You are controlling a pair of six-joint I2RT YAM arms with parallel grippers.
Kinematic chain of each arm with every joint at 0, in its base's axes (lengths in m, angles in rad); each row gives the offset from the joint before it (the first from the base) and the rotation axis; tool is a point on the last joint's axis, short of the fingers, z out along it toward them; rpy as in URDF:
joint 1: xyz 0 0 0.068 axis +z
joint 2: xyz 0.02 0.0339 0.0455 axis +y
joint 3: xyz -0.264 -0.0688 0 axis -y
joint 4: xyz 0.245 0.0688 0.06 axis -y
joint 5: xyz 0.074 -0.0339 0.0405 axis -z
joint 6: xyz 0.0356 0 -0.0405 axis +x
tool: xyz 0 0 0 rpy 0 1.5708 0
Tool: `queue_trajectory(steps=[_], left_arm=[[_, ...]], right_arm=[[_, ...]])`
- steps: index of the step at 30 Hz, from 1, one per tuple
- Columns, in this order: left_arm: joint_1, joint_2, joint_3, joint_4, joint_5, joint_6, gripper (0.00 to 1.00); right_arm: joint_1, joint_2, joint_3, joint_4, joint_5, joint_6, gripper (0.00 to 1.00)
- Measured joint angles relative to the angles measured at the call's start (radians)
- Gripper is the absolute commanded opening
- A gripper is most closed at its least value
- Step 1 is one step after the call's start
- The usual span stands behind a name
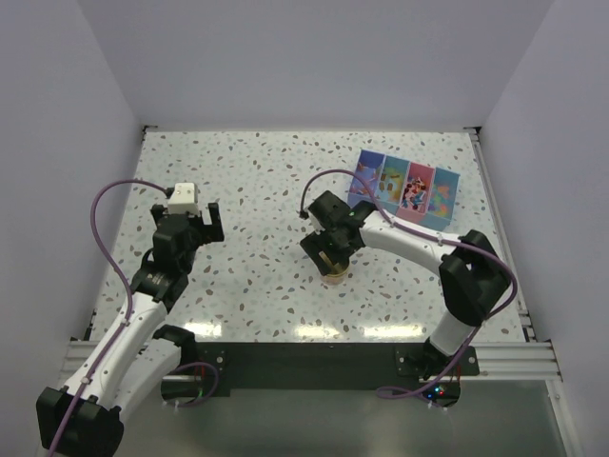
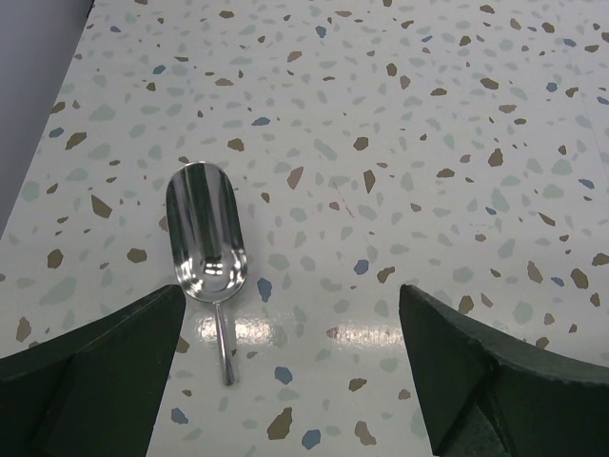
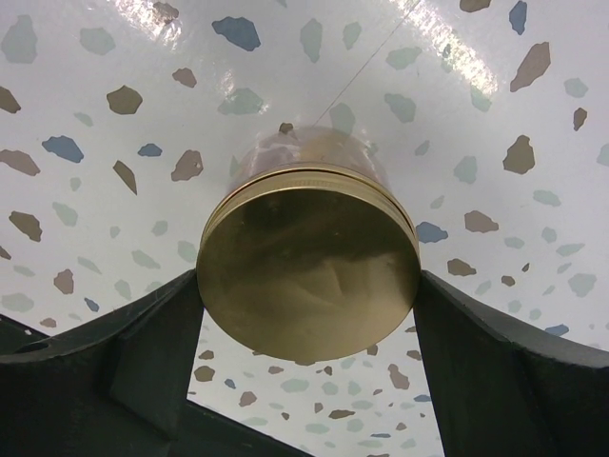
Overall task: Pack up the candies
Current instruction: Close the bottle lid on the packing bottle.
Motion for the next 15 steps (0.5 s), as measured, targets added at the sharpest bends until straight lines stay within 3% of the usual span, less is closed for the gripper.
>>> queue_trajectory(steps=[15], left_arm=[[0.0, -0.001, 0.0, 0.0, 0.0, 0.0, 0.99]], right_arm=[[0.0, -0.046, -0.059, 0.061, 0.032, 0.045, 0.67]])
